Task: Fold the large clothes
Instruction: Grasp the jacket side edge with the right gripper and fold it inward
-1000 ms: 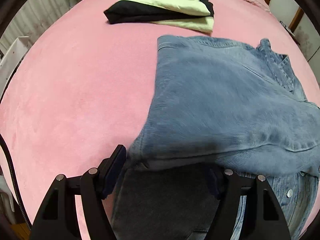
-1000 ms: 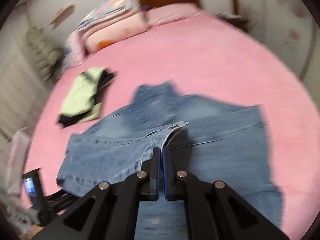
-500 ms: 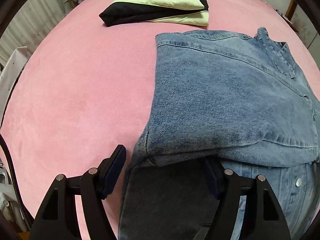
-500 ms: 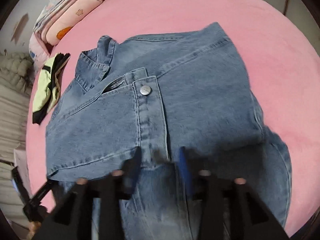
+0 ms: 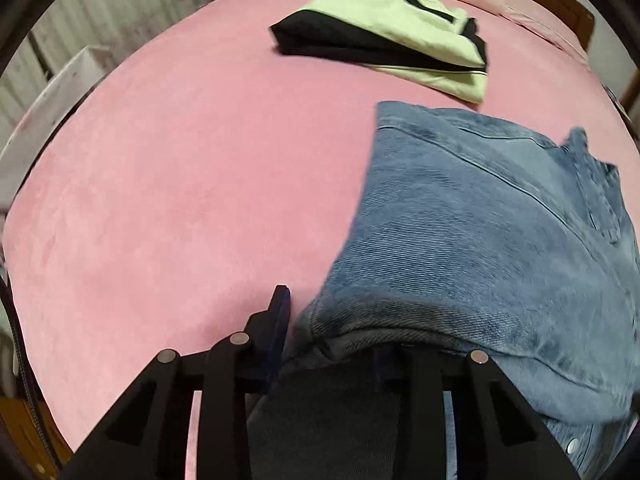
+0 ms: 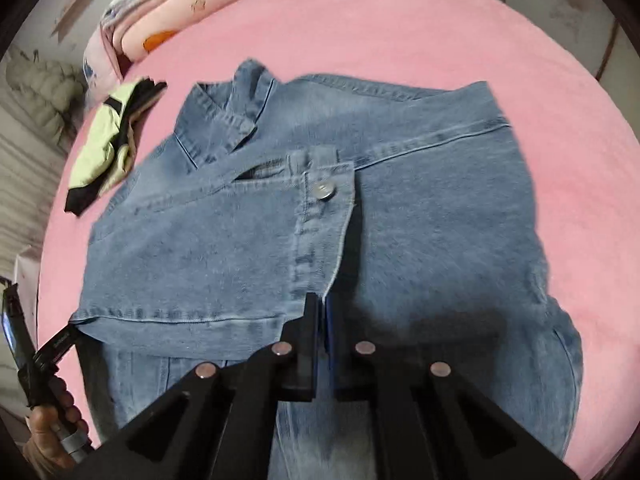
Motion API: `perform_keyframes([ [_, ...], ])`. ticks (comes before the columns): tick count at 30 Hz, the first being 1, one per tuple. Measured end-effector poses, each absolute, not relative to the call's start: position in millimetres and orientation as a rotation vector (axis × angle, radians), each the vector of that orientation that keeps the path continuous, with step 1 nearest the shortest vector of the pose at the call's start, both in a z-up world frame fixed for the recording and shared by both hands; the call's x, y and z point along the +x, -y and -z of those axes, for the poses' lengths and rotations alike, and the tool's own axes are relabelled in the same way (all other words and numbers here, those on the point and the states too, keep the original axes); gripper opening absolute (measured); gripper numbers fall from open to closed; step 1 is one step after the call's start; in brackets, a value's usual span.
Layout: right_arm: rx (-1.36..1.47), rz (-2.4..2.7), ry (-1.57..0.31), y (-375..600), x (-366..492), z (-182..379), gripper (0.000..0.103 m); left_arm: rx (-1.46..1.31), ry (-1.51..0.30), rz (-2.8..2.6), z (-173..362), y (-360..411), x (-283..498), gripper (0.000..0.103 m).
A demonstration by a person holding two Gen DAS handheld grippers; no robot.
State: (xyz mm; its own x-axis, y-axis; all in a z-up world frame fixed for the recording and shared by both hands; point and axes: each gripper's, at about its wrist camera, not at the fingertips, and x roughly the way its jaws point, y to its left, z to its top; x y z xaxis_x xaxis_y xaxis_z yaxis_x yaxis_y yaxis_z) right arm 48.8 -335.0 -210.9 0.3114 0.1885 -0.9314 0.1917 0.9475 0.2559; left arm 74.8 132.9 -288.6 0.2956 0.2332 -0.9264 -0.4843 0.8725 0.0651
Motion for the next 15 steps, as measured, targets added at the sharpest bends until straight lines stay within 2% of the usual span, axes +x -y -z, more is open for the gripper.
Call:
perform_keyframes([
  [4, 0.335, 0.007, -1.364, 327.2, 32.5, 243.6, 0.003, -0.231, -1.195, -0.475, 293.1, -139.3, 70.7, 0.037],
  [5, 0.324, 0.012, -1.359, 324.8, 30.3, 245.2, 0.003, -0.221, -1.2, -0.477, 294.1, -138.8, 71.0, 0.041],
  [12, 0.261, 0.025, -1.367, 318.3, 39.9, 236.8, 0.005, -0.099, -1.276, -0.377, 280.4, -137.5, 70.0, 0.065],
  [15, 0.185, 0.048, -1.338, 314.0, 39.3, 219.8, 0.005, -0.001, -1.254, -0.303, 257.4, -127.6, 59.8, 0.066],
])
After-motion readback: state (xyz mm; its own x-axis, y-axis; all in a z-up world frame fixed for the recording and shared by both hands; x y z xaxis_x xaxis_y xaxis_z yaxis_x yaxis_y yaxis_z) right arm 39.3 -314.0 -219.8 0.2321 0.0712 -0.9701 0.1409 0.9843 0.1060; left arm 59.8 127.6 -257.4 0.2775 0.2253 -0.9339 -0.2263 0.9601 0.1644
